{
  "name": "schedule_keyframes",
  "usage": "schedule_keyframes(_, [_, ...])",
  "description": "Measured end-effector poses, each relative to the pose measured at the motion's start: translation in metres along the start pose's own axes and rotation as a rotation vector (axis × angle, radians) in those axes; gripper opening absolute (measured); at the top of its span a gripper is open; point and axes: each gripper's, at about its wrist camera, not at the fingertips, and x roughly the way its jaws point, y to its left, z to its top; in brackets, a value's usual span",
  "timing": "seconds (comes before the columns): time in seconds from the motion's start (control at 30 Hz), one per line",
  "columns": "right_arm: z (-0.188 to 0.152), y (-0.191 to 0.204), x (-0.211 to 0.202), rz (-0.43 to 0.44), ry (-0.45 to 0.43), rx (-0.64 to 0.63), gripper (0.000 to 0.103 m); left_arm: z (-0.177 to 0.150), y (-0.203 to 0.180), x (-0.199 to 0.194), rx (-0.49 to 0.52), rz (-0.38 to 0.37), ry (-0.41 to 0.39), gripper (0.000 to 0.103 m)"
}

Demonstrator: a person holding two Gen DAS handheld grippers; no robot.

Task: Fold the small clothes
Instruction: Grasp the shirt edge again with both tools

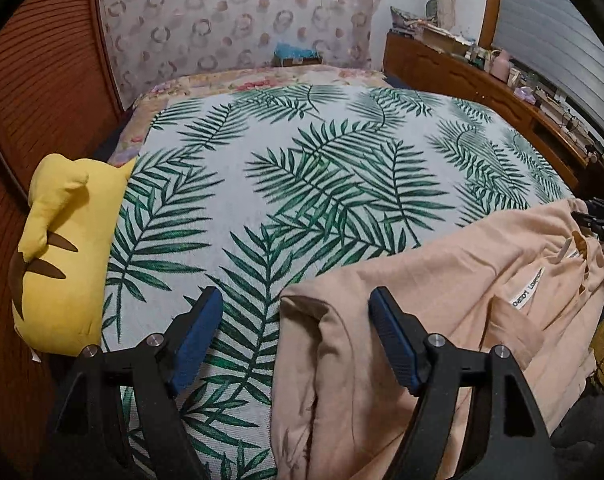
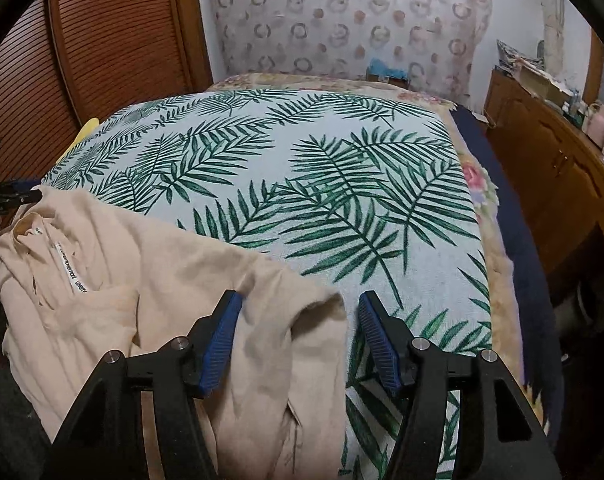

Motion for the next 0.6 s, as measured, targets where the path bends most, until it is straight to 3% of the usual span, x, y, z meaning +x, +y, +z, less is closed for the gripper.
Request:
schedule_keyframes(0.07, [0.000,0.003,0.003,0.008,0.001,-0.019,0.063,-0.001,-0.003,0.000,0.008,0.001,-0.006,0.076])
schedule_keyframes(0.17, [0.001,0.008,0.006,0.024,-0.001,-0.033,0.056,-0.003,-0.007,0.001,0.025,-0.021,0.002,0.061])
schedule_keyframes(0.27, [-0.001,0.013,0.005,0.060,-0.004,-0.048,0.034,-0.004,-0.011,0.001,0.036,-0.050,0.001,0.043])
schedule_keyframes(0.3, [-0.001,0.015,0.005,0.081,-0.004,-0.056,0.020,-0.004,-0.012,0.000,0.037,-0.056,0.001,0.029])
schedule_keyframes(0.33, [-0.003,0.018,0.004,0.101,-0.006,-0.065,0.015,-0.004,-0.013,-0.001,0.035,-0.066,0.002,0.015])
schedule_keyframes(0.43, [-0.005,0.023,-0.008,0.131,-0.042,-0.064,0.012,-0.008,-0.021,-0.015,0.045,-0.077,-0.018,0.013])
schedule_keyframes(0.6, [0.001,0.029,-0.065,0.139,-0.183,-0.062,0.011,-0.005,-0.020,-0.074,-0.002,-0.109,-0.167,0.012])
